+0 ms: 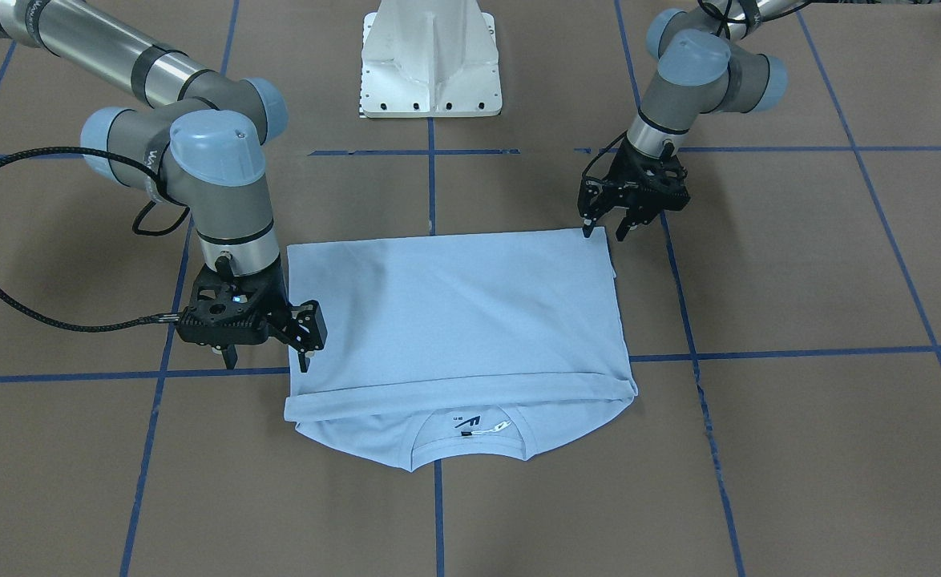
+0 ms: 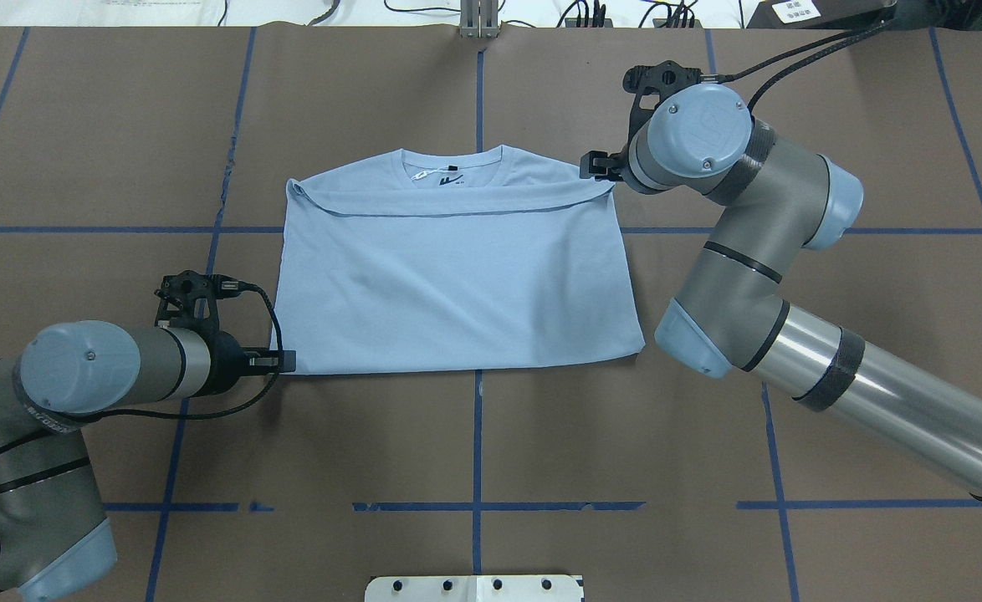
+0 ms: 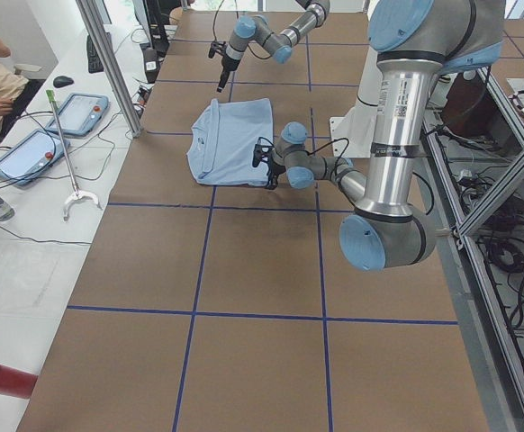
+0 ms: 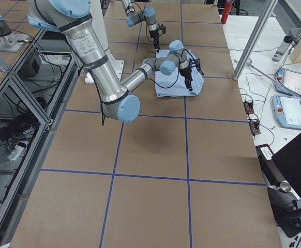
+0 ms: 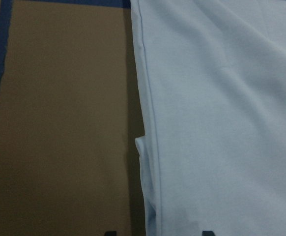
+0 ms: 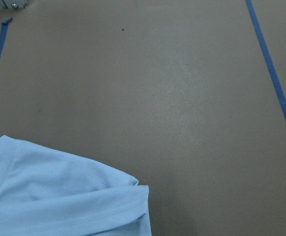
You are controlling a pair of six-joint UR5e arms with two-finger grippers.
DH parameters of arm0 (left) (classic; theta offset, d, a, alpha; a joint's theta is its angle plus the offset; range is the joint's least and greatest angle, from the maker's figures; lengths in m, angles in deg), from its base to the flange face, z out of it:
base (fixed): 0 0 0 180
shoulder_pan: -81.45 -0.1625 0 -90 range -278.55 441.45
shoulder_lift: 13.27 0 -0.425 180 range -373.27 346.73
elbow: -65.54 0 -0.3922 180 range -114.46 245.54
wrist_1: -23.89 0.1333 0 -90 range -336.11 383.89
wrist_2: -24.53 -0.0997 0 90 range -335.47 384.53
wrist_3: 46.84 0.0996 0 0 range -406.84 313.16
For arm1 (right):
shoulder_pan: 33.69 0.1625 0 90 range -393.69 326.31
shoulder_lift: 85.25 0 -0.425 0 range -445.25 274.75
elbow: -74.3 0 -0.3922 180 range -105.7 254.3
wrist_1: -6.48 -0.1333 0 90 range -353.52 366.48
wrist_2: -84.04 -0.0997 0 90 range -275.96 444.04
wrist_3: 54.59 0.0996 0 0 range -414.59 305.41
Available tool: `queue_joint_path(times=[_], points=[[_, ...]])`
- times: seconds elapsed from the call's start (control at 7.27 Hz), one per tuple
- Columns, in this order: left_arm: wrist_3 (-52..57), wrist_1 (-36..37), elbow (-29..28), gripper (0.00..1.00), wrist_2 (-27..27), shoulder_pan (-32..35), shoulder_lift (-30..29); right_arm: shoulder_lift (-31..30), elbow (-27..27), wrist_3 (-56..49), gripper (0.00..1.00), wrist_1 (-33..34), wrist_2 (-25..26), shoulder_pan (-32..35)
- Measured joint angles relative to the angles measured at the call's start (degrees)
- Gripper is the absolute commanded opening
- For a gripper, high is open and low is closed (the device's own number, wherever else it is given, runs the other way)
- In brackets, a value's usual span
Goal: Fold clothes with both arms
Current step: 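Release the hem near the collar and draw the left gripper back toward the robot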
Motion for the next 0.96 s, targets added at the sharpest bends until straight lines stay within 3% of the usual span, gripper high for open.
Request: queue_joint_path(times=[0.14,0.41,0.96], points=[[-0.2,0.0,0.0,0.37,0.0,-0.5,-0.1,0.0,0.0,0.0,1.0,0.0,0.1,0.0],[-1.2,0.0,0.0,0.0,-0.1,-1.7,-0.7,-0.1,-0.1,0.0,1.0,0.0,0.2,-0.1],[-0.9,0.1,0.3,0.0,-0.1,-1.9,-0.4,-0.1,-0.1,0.1,1.0,0.0,0.2,-0.2]])
